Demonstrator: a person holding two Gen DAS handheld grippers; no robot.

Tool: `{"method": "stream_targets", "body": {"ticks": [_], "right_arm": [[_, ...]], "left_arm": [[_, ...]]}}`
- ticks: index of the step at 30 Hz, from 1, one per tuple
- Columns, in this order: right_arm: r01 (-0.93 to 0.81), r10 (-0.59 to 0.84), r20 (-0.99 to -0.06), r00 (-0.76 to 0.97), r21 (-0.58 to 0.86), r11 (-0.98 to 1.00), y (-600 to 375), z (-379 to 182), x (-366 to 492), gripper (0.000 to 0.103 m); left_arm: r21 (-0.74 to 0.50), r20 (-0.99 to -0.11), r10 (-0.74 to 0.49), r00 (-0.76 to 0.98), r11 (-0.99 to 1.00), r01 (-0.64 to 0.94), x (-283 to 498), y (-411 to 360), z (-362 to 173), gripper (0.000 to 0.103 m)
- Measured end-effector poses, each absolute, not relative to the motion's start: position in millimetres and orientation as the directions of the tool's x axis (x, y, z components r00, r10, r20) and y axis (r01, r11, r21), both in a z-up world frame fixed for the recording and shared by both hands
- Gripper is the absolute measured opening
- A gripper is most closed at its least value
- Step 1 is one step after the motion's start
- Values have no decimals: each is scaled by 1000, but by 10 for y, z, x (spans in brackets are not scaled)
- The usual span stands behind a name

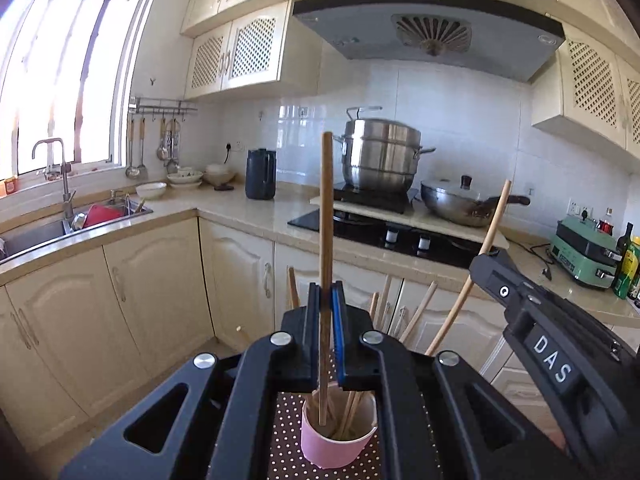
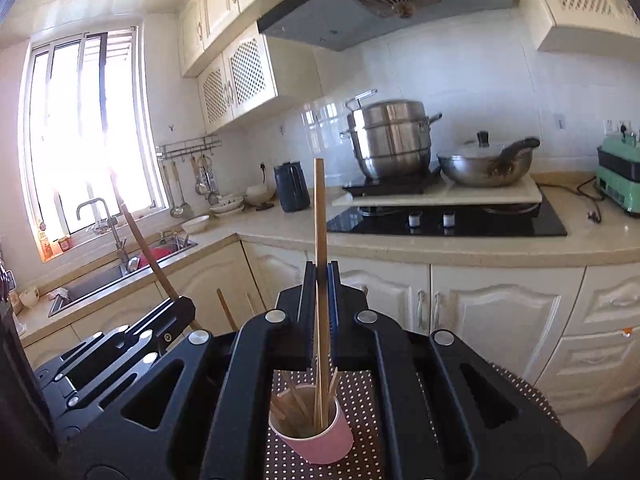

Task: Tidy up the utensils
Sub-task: 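Lower the chopstick into the pink cup with the right gripper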

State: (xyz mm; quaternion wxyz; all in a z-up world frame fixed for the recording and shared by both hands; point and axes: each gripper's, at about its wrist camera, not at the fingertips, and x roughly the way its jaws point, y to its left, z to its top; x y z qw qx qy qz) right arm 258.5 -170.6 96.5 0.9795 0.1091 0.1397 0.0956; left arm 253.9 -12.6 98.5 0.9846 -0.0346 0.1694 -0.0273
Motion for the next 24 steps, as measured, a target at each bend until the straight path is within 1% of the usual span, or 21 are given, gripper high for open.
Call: {"method": "stream_targets", "body": {"ticks": [2,9,13,14,15,16,17,18,19,20,22,24], "right_arm": [[-152,220,-276,936,245,957,-1696,869,2639,6],[-172,273,-421,865,262,950,-1615,419,2841,6],[-167,274,-485,831,253,953,-1618,219,2853,7],[-167,273,-497,824,247,955,-1623,194,2846,7],[-173,278,-508,815,244,954,-1634,163,2832,8],[-175,281,-517,809,244,954,-1647,148,2819,9],[-171,279,-524,805,245,954,-1668,135,2805,11],[-162,273,-529,804,246,956,-1699,120,2784,13],[-156,266,-527,807,245,957,-1732,114,2756,21],[-149,258,-524,812,240,959,-1755,113,2734,36],[-136,231,-504,832,219,966,-1799,137,2647,61],[-132,217,-491,844,202,970,-1825,192,2598,61]], "left_arm": [[-78,-355,-67,933,996,41,2595,-106,874,7],[-70,-447,-73,892,996,47,2722,-15,499,8],[-56,-473,-68,878,997,47,2713,43,318,9],[-48,-477,-64,877,998,46,2710,49,293,13],[-40,-481,-61,875,998,47,2700,61,260,23],[-39,-482,-60,874,998,47,2682,83,229,28],[-41,-482,-58,874,998,43,2667,100,211,31],[-43,-485,-55,873,998,39,2655,117,200,32],[-44,-488,-55,871,998,38,2635,139,183,32],[-44,-490,-56,870,998,39,2628,150,177,32],[-39,-491,-53,869,998,39,2599,162,167,33],[-33,-486,-48,873,999,37,2548,174,172,34]]}}
